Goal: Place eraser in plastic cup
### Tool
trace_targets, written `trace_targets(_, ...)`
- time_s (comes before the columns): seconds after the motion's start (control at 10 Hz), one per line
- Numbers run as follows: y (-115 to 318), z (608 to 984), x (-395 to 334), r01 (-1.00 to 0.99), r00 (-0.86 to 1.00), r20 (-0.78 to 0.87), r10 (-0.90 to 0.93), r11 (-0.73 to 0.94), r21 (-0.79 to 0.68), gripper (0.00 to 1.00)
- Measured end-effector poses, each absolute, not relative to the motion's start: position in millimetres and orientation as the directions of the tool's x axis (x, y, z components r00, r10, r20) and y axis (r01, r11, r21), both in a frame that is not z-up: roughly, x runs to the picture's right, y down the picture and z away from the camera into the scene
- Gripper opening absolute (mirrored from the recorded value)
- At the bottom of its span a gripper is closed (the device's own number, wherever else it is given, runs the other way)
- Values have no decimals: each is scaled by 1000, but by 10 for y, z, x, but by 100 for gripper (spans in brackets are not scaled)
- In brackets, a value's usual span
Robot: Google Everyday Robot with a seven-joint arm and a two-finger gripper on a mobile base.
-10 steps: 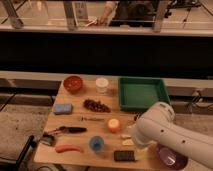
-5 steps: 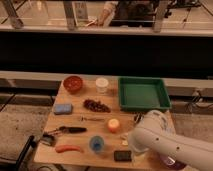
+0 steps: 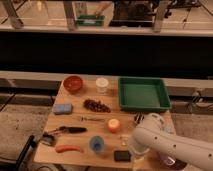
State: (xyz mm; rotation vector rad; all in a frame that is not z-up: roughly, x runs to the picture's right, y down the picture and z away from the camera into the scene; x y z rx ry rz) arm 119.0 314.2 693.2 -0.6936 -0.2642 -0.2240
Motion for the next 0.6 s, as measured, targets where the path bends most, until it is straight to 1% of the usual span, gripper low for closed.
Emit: trace_targets(0.6,3321,7026,1142,322,927,353,-124,745,-585,80)
